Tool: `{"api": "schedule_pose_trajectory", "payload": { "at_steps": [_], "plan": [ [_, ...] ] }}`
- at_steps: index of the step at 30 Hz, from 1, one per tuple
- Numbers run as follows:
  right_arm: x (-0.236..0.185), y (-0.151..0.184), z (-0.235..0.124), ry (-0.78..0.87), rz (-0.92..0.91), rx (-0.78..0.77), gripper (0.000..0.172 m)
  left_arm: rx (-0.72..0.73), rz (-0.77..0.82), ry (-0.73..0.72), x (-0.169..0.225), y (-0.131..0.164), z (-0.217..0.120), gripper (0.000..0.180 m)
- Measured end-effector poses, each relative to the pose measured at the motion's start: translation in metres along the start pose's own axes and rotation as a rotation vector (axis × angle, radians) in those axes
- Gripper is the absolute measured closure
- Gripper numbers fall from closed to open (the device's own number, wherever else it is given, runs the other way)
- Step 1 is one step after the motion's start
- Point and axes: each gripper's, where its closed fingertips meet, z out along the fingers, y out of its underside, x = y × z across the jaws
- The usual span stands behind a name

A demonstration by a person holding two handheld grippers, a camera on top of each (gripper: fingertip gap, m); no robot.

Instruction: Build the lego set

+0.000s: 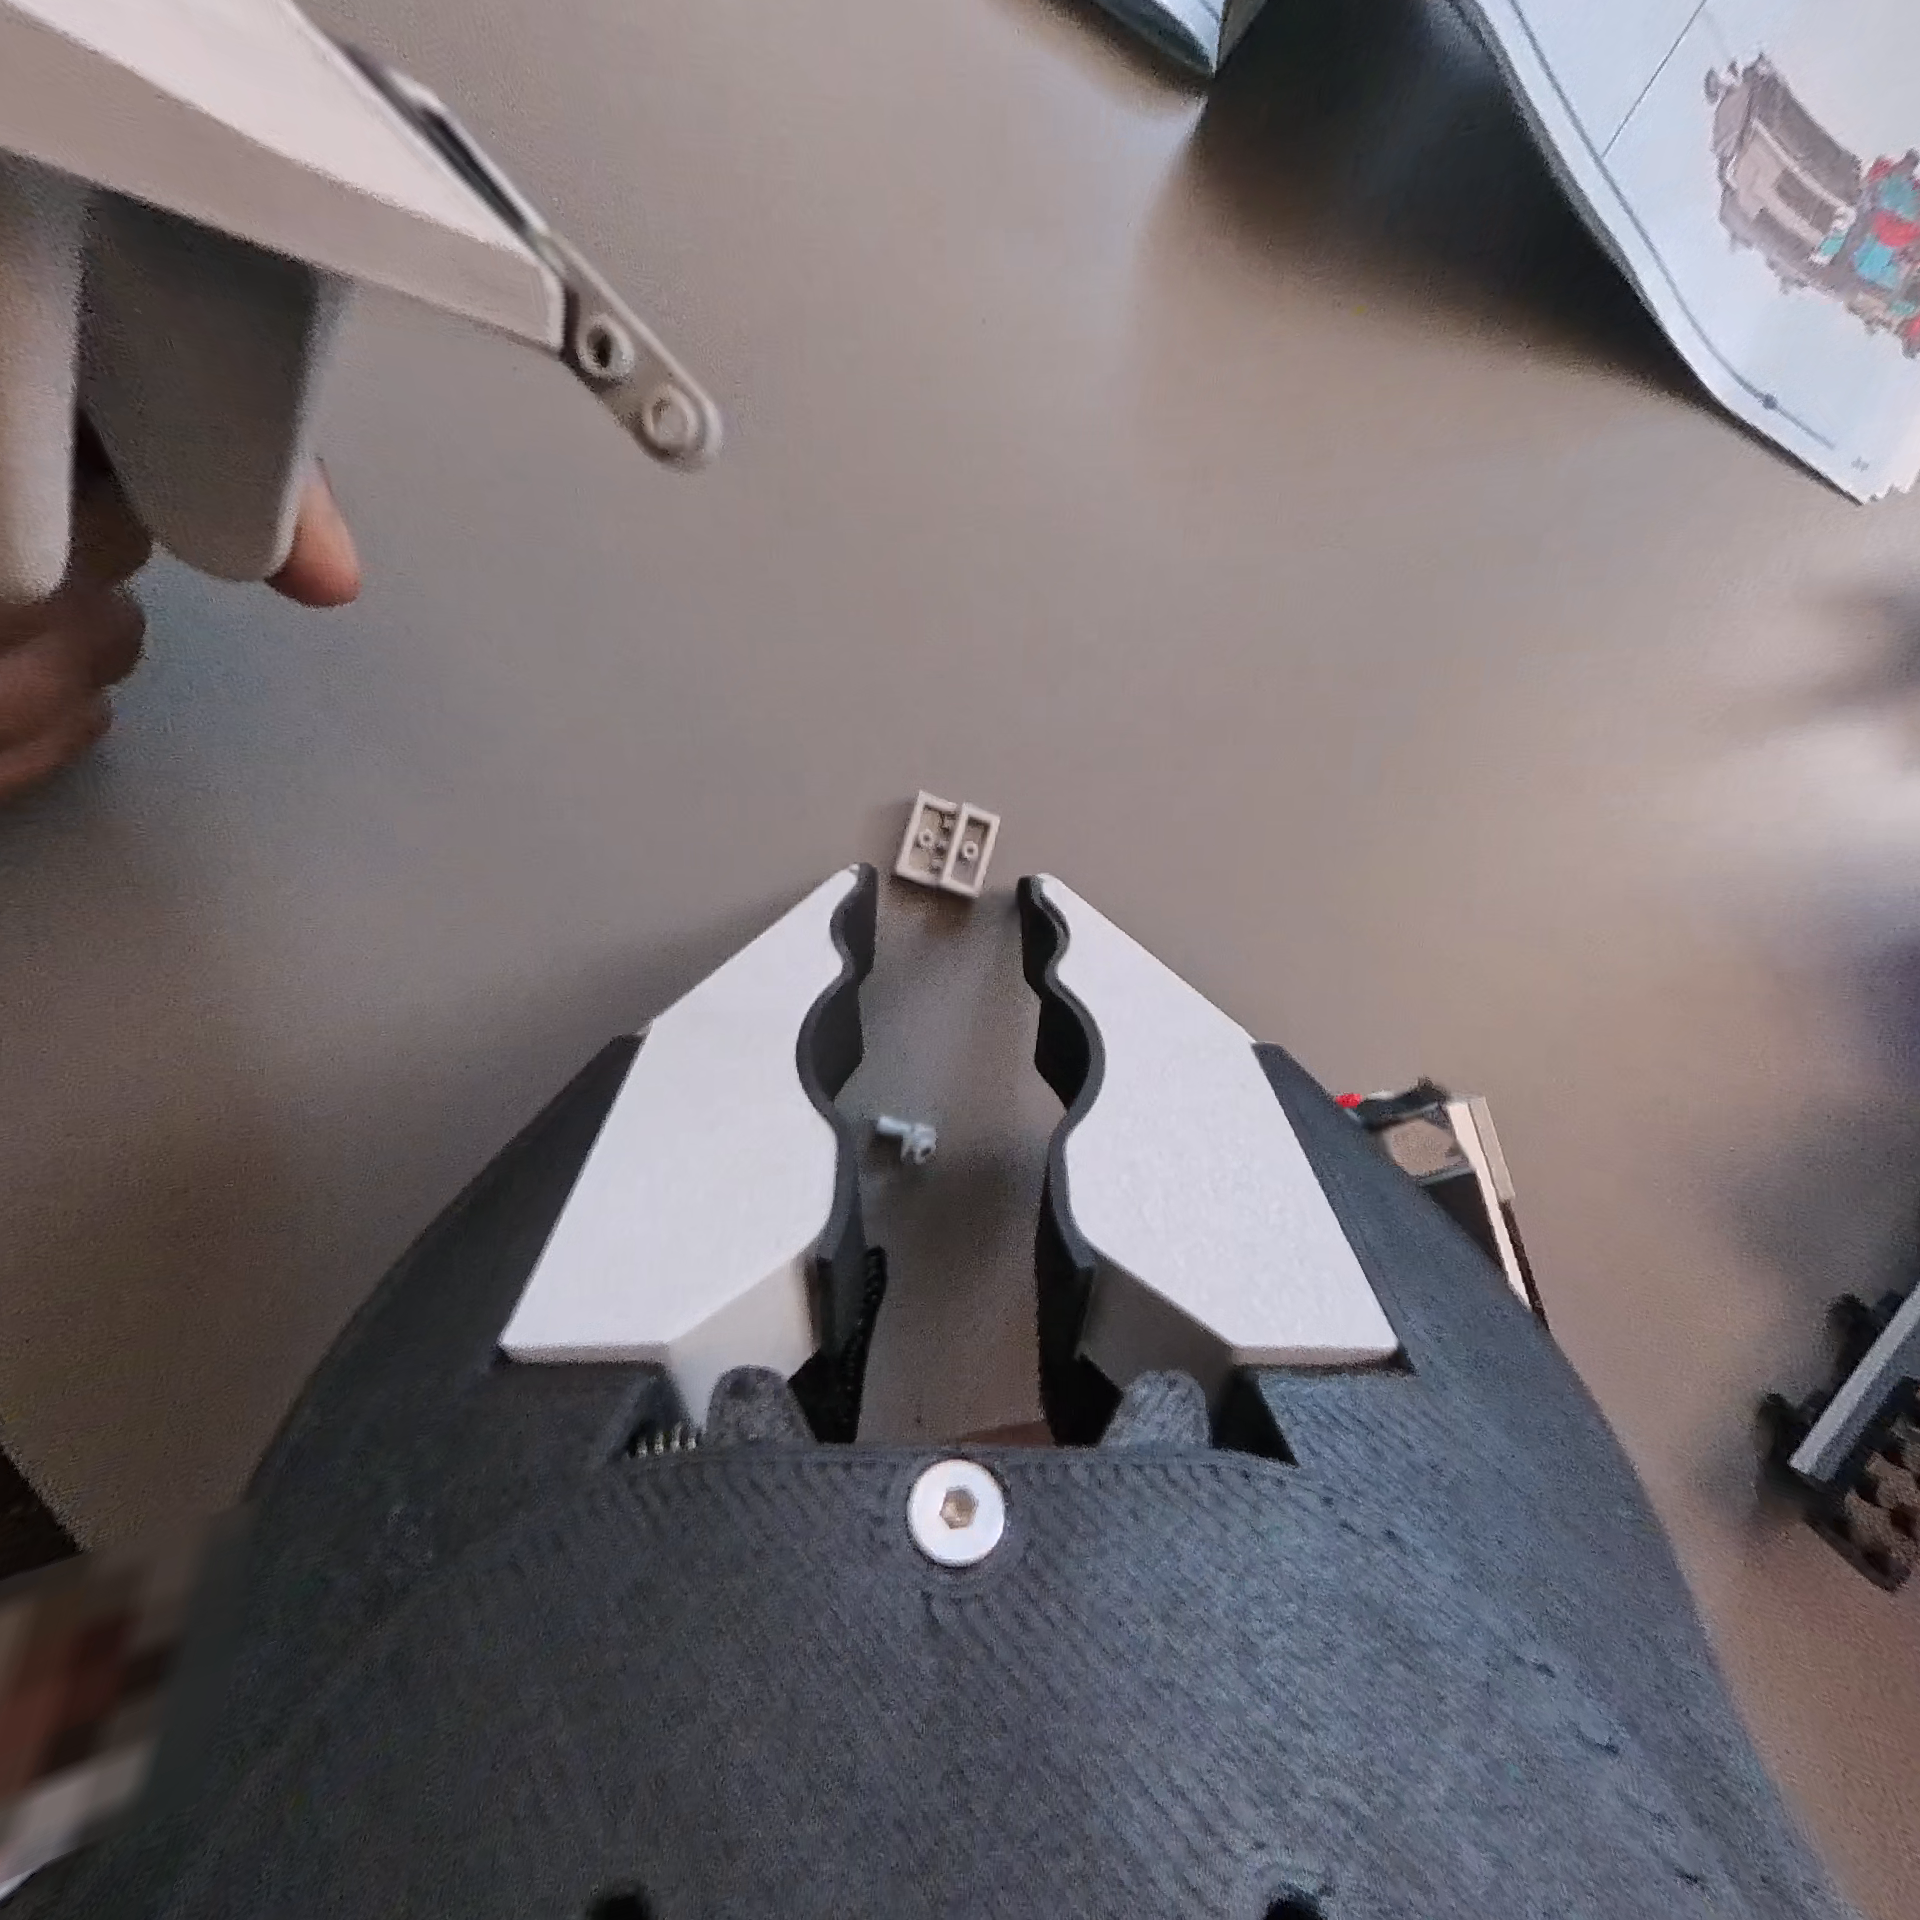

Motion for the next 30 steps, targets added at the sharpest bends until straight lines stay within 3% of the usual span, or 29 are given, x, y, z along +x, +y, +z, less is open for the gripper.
{"api": "schedule_pose_trajectory", "payload": {
  "at_steps": [7,12,16,22,30],
  "plan": [
    [-0.005,-0.011,0.0,0.015,-0.102,0.02,0.152,-0.001,-0.001,0.019,0.002,0.0,-0.001,0.175],
    [-0.017,-0.042,-0.033,0.016,-0.268,0.2,0.152,0.021,0.008,-0.004,-0.002,-0.005,-0.008,0.175],
    [-0.021,-0.052,-0.055,0.018,-0.306,0.257,0.146,0.044,0.007,-0.016,-0.005,-0.01,-0.014,0.175],
    [-0.013,-0.038,-0.06,0.016,-0.235,0.233,0.144,0.045,0.011,-0.015,-0.005,-0.01,-0.015,0.175],
    [-0.007,0.0,-0.037,-0.007,-0.144,0.08,0.145,0.034,0.015,-0.016,-0.004,-0.009,-0.014,0.175]
  ]
}}
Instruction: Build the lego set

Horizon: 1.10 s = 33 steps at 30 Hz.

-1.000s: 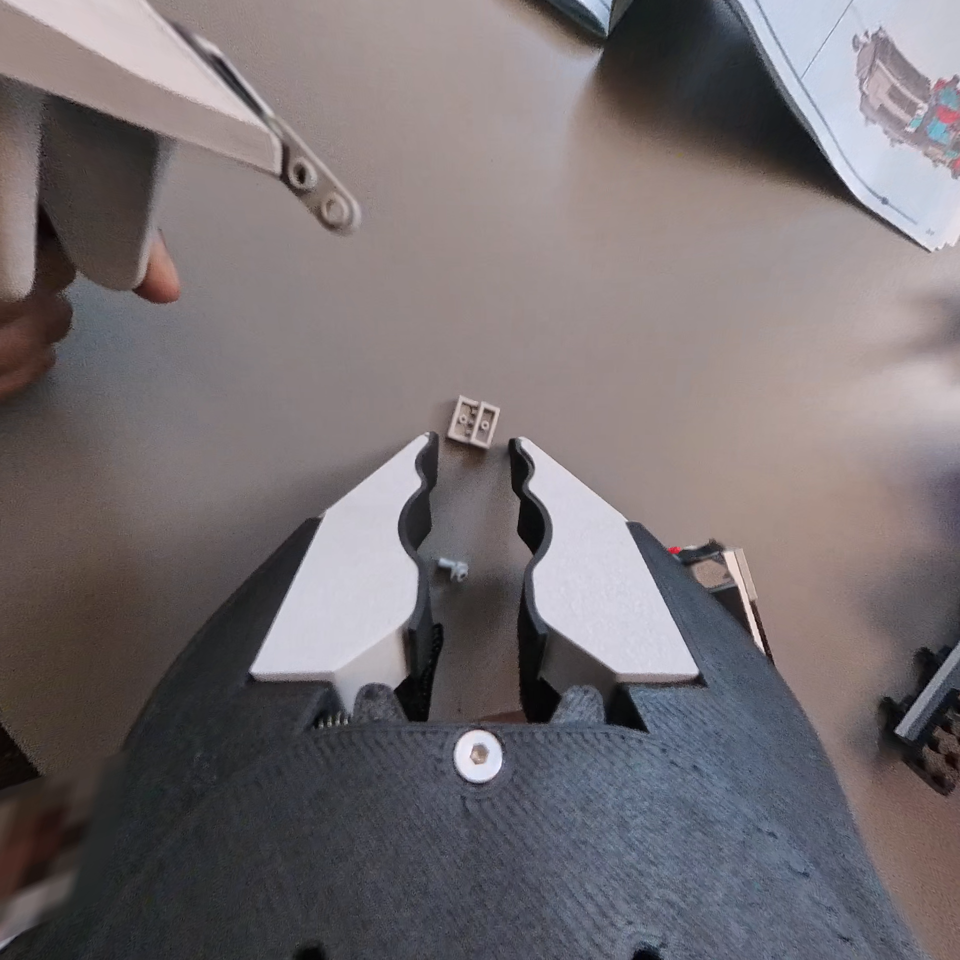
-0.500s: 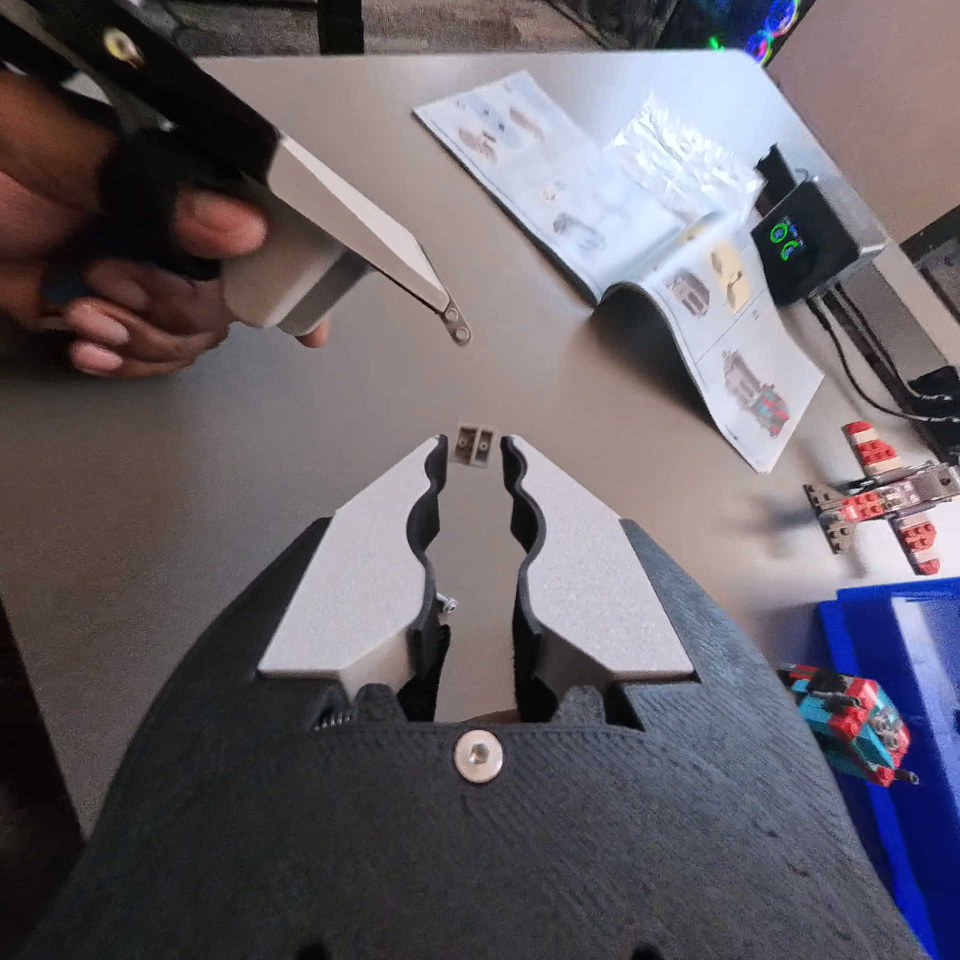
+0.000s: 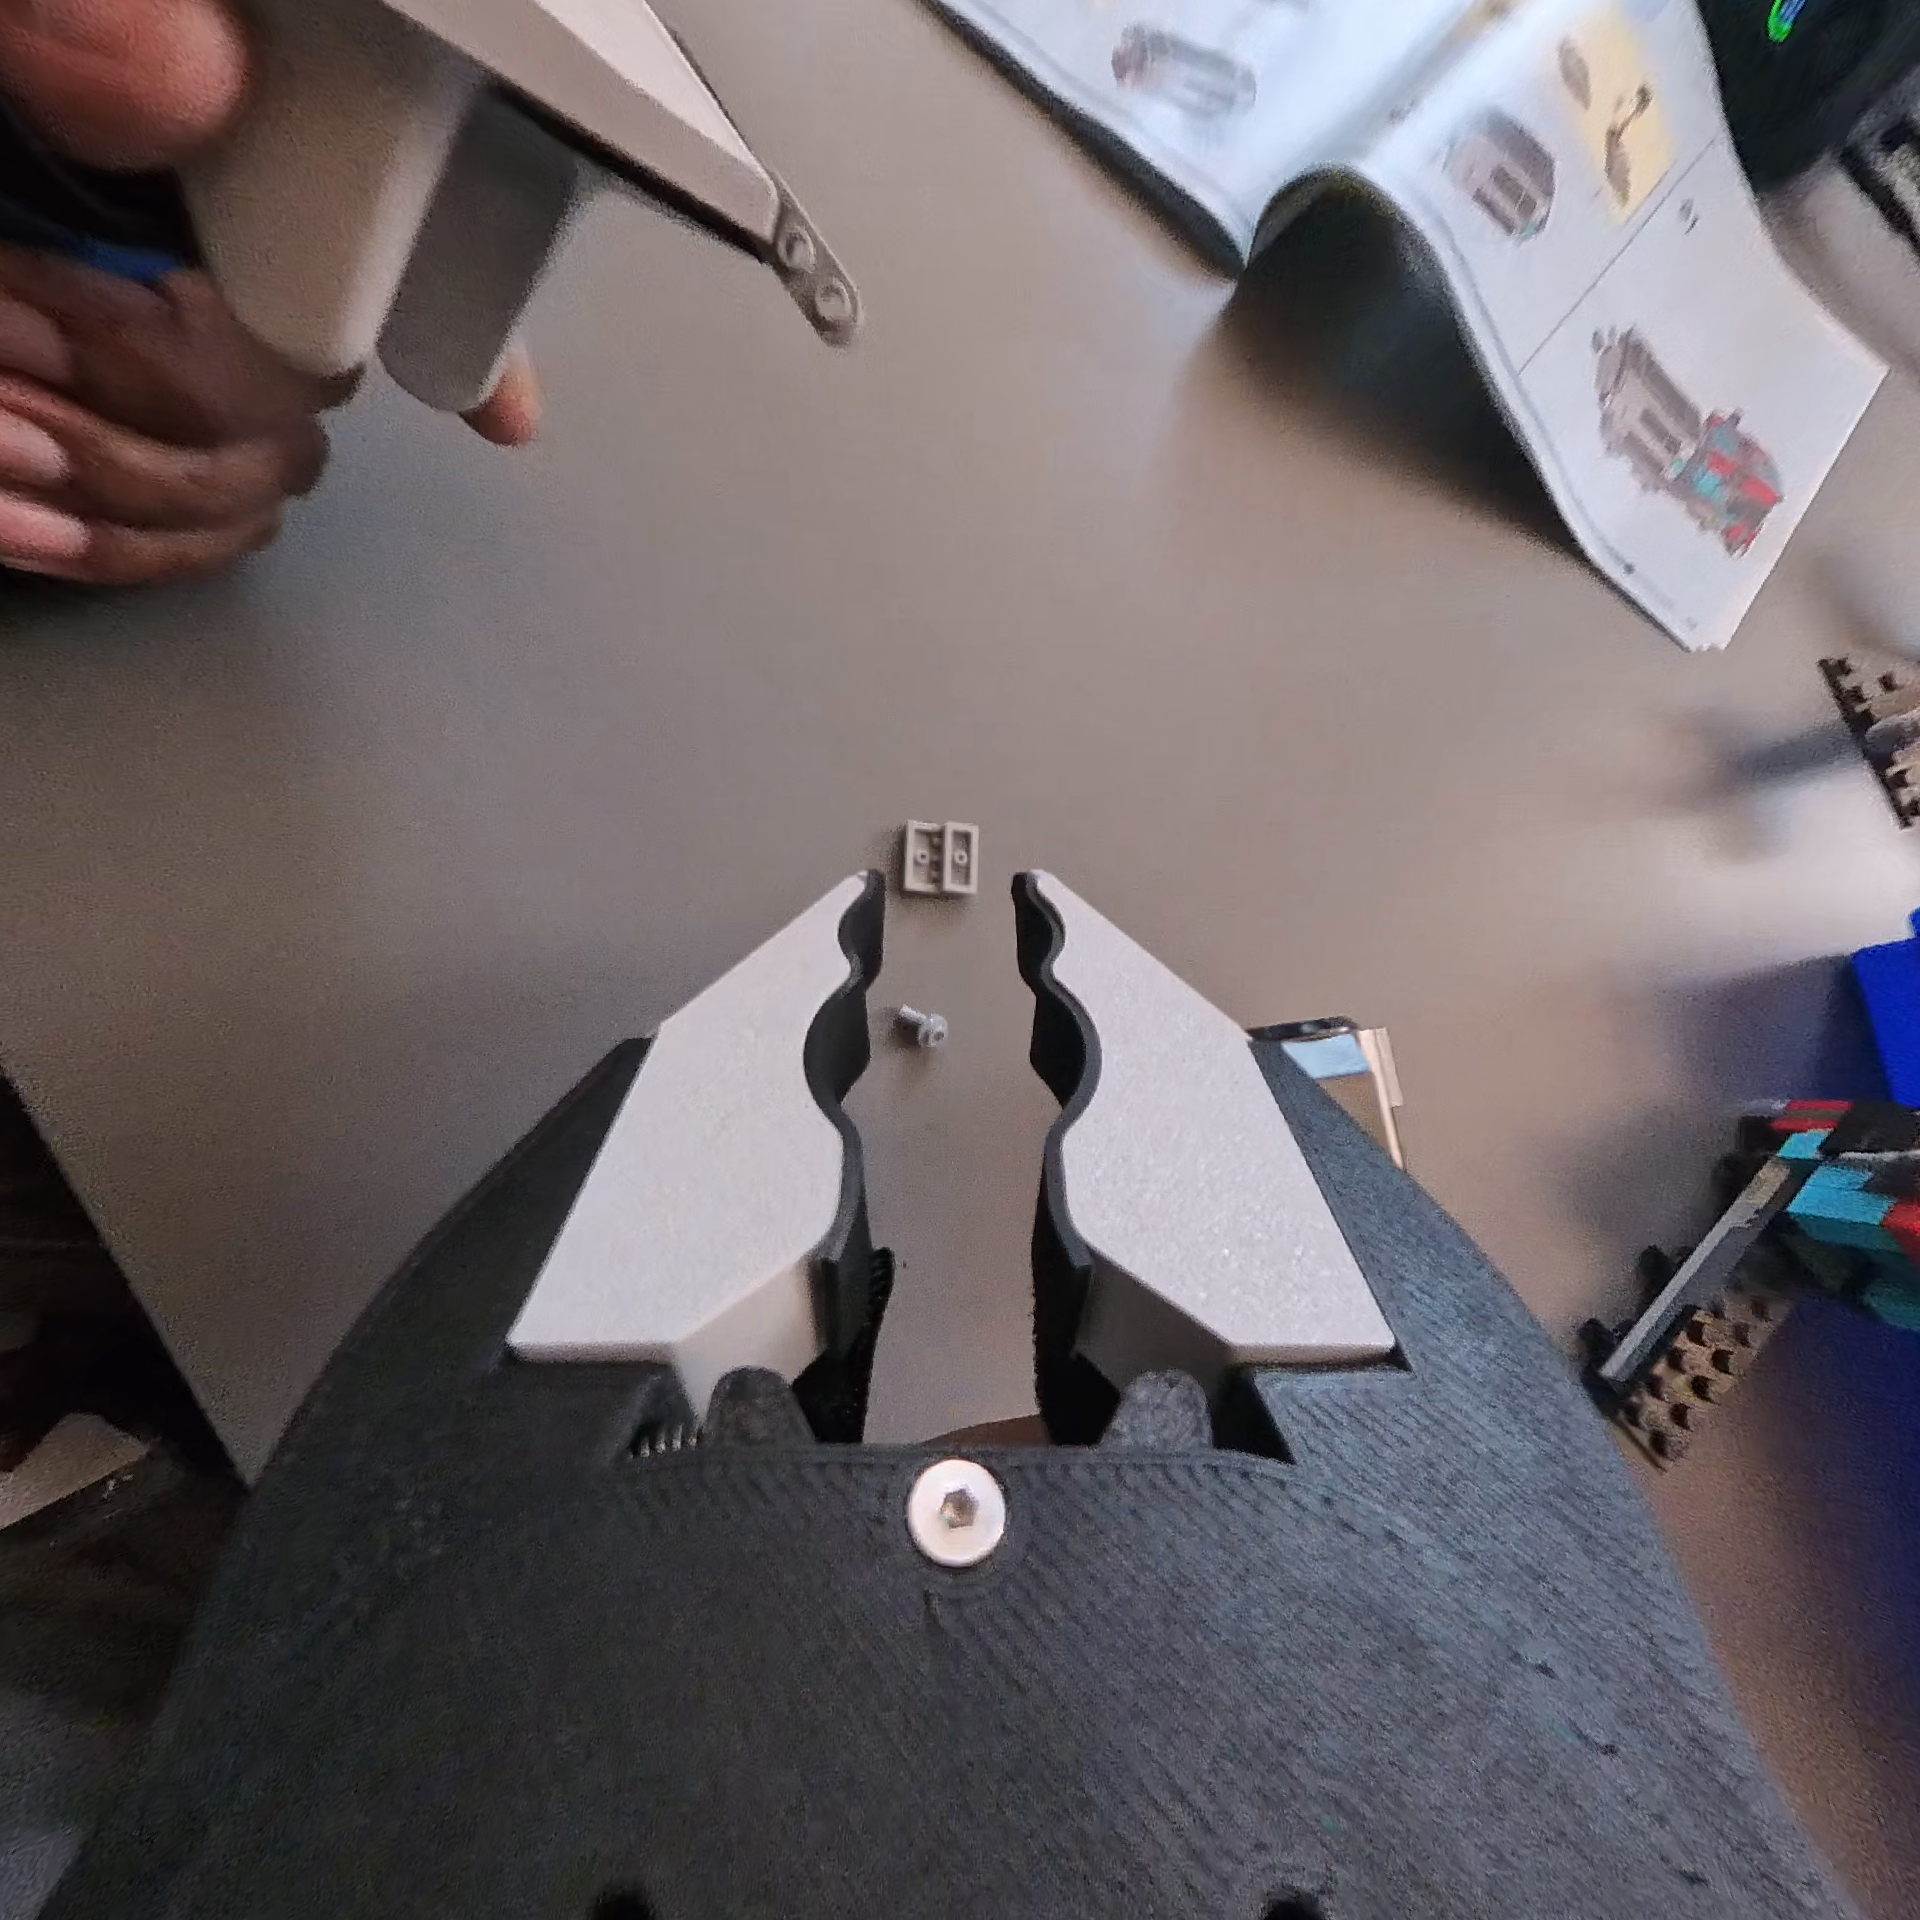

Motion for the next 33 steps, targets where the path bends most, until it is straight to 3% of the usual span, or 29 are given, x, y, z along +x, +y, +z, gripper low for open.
{"api": "schedule_pose_trajectory", "payload": {
  "at_steps": [8,11,21,33],
  "plan": [
    [-0.004,0.01,0.026,-0.01,0.039,-0.092,0.145,0.0,0.002,0.003,0.001,0.0,0.0,0.175],
    [-0.003,0.007,0.029,-0.01,0.027,-0.085,0.153,0.003,-0.001,0.01,0.001,-0.001,-0.001,0.175],
    [-0.001,-0.048,-0.02,0.01,-0.063,0.192,0.148,0.007,-0.008,0.023,0.002,-0.002,-0.001,0.175],
    [-0.001,0.0,0.013,-0.014,0.059,-0.03,0.146,0.002,-0.005,0.012,0.001,-0.001,-0.001,0.175]
  ]
}}
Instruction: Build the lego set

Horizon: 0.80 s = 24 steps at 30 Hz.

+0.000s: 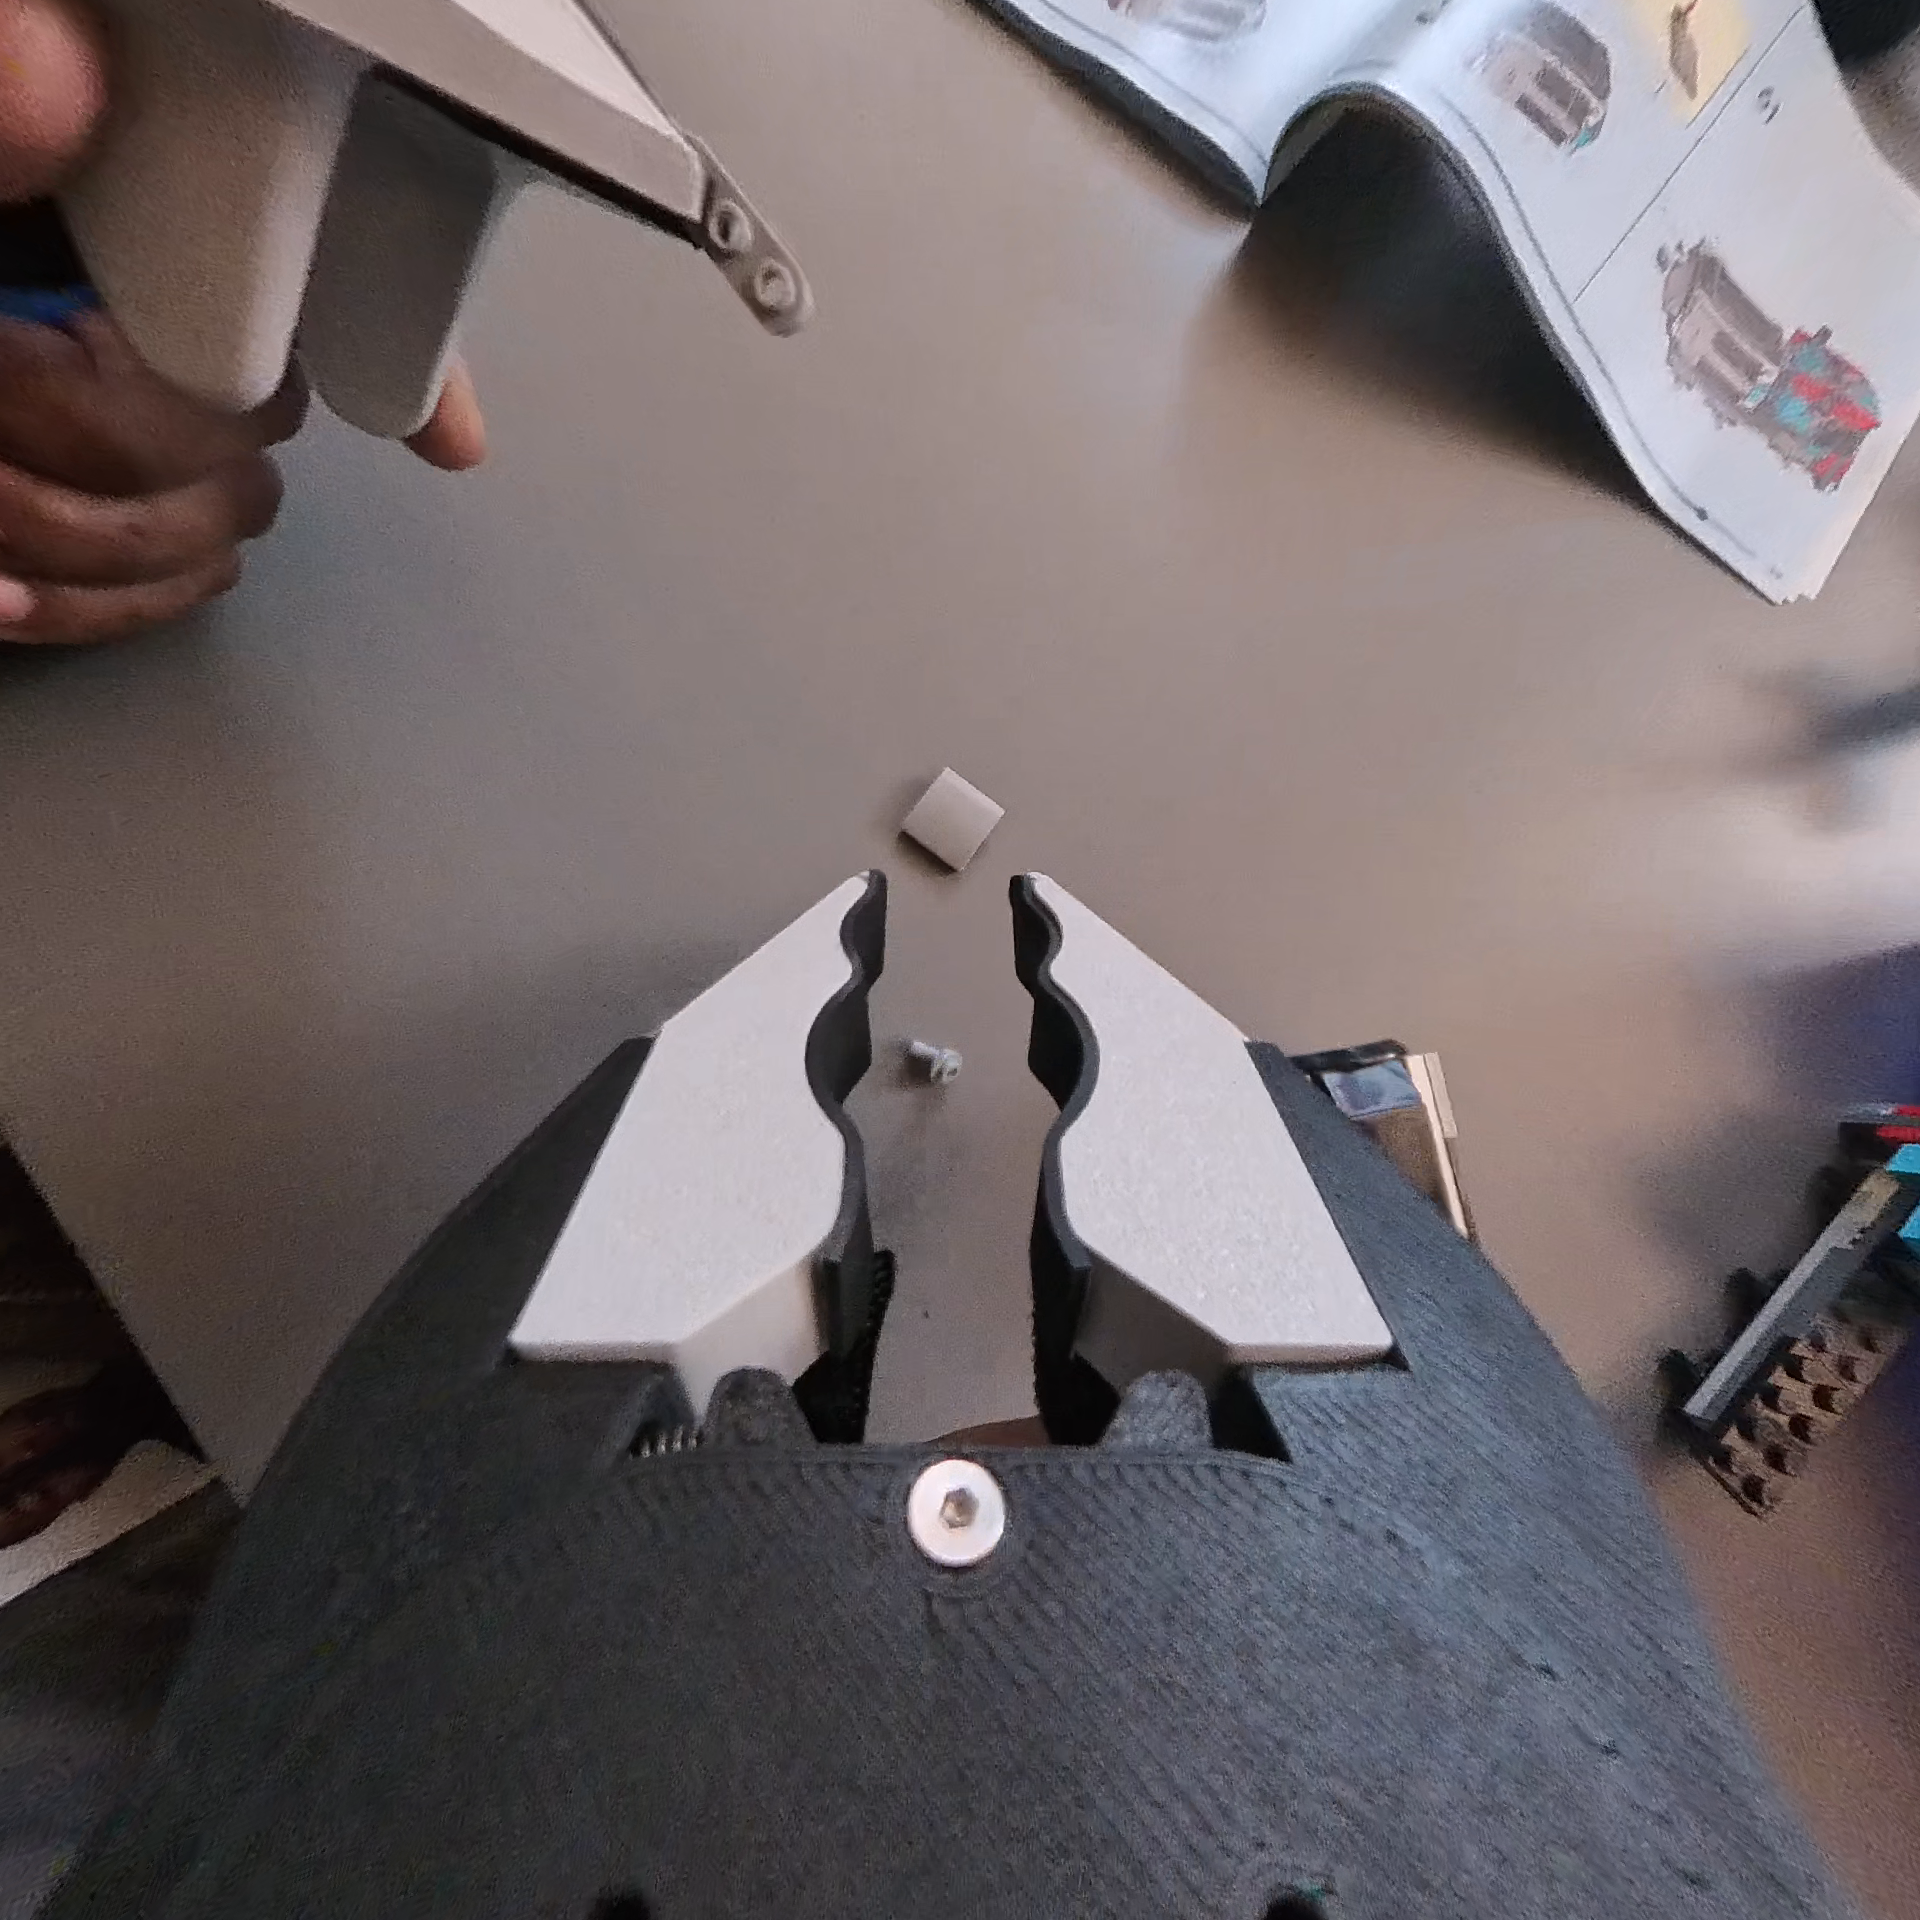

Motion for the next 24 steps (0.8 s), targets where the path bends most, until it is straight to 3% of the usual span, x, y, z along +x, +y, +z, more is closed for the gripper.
{"api": "schedule_pose_trajectory", "payload": {
  "at_steps": [7,13,24],
  "plan": [
    [-0.006,0.005,0.019,0.002,-0.005,-0.077,0.145,0.002,-0.004,0.006,0.0,-0.001,-0.002,0.175],
    [-0.018,0.001,0.019,-0.052,-0.018,-0.061,0.146,0.014,-0.011,0.019,0.001,-0.003,-0.005,0.175],
    [-0.003,-0.004,0.015,-0.067,-0.074,-0.015,0.137,0.03,-0.028,0.06,0.005,-0.006,-0.008,0.176]
  ]
}}
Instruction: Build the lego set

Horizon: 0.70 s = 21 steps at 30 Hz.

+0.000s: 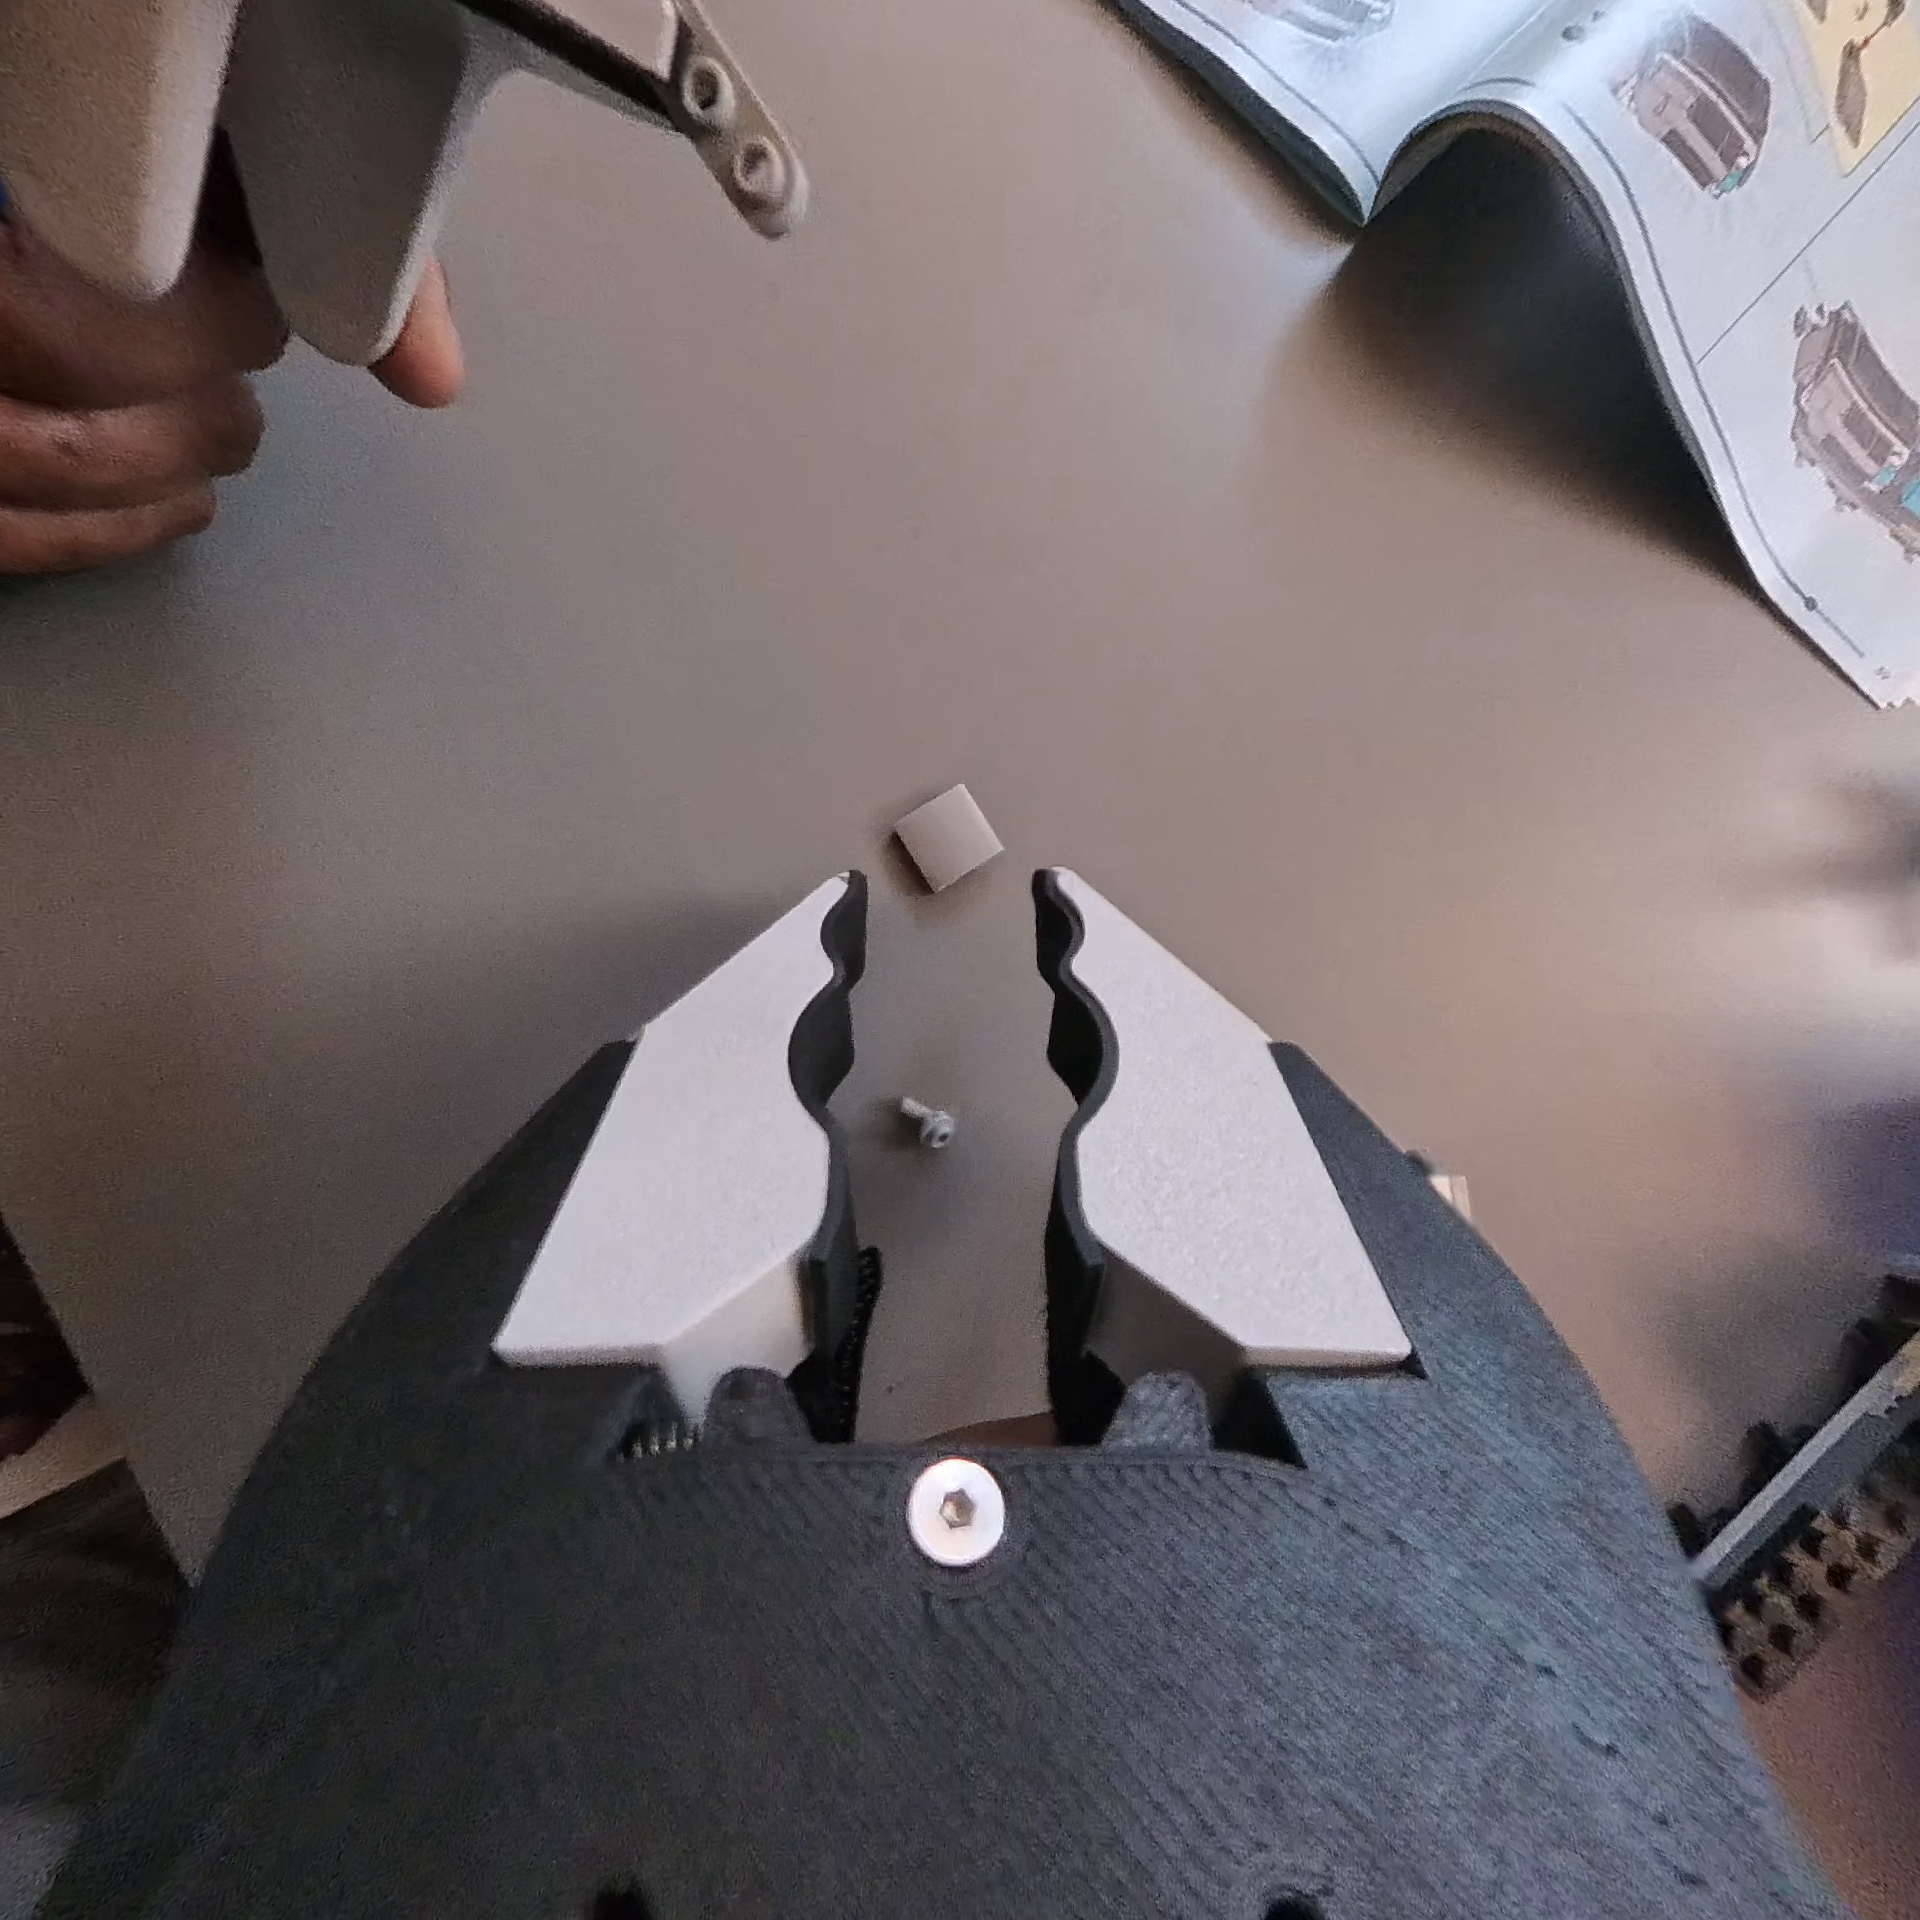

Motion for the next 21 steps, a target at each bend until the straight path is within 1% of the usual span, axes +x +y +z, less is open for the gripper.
{"api": "schedule_pose_trajectory", "payload": {
  "at_steps": [5,10,21],
  "plan": [
    [0.001,-0.001,0.006,-0.037,-0.02,-0.009,0.132,0.007,-0.003,0.006,0.001,-0.001,-0.001,0.176],
    [0.003,0.001,0.012,-0.056,-0.032,-0.032,0.132,0.012,-0.009,0.018,0.002,-0.002,-0.002,0.176],
    [0.003,0.003,0.012,-0.131,-0.029,-0.045,0.133,0.024,-0.034,0.068,0.007,-0.005,-0.004,0.175]
  ]
}}
